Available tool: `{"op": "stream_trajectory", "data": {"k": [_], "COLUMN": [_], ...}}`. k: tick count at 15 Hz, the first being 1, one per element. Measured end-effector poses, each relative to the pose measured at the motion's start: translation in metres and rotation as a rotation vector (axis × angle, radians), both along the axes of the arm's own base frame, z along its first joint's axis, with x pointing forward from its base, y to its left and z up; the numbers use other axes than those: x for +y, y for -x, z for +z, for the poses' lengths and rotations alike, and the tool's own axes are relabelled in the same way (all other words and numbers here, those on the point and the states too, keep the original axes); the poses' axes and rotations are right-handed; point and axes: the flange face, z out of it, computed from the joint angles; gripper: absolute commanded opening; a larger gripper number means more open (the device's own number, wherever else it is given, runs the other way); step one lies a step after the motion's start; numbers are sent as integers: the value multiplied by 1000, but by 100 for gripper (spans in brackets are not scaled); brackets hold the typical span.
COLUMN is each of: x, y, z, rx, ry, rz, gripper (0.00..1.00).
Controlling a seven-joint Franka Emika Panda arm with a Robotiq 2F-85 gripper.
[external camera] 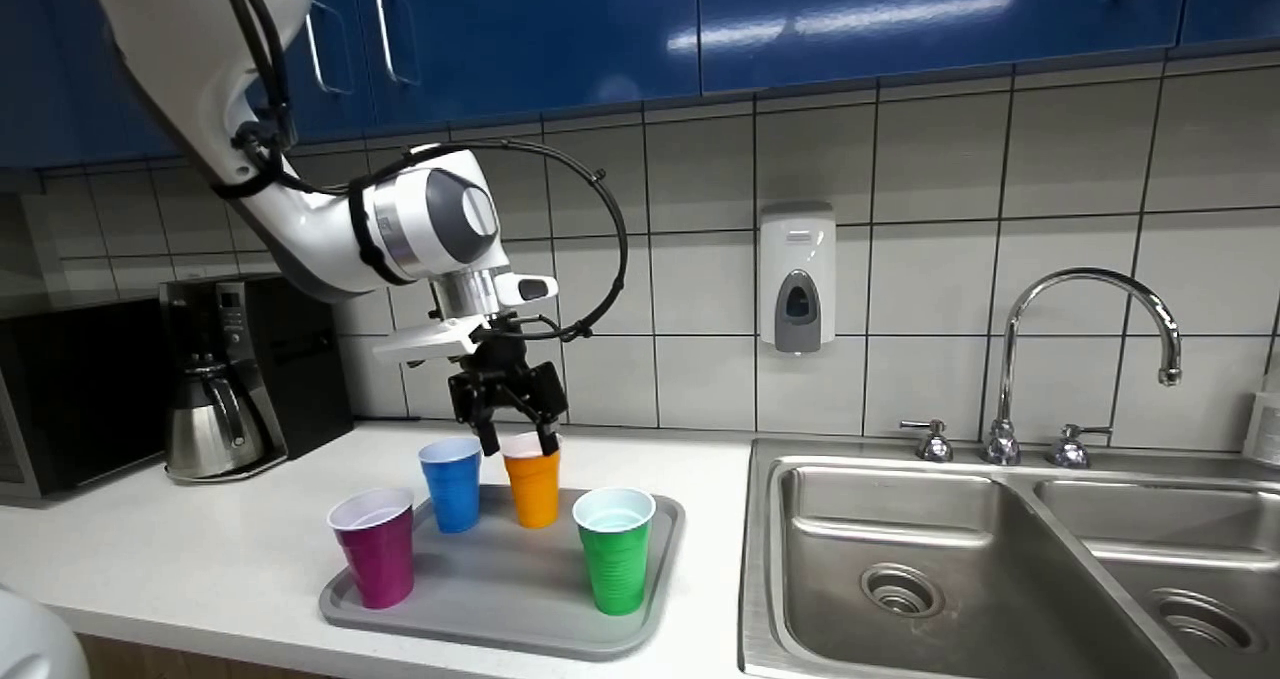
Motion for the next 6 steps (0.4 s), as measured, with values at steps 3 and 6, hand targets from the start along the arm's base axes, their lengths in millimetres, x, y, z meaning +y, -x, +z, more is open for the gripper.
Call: {"op": "stream_trajectory", "data": {"k": [3, 6], "x": [3, 3], "y": [1, 1], "z": [0, 0], "rx": [2, 2], "ry": [-2, -2], "rz": [12, 13], "gripper": [100, 100]}}
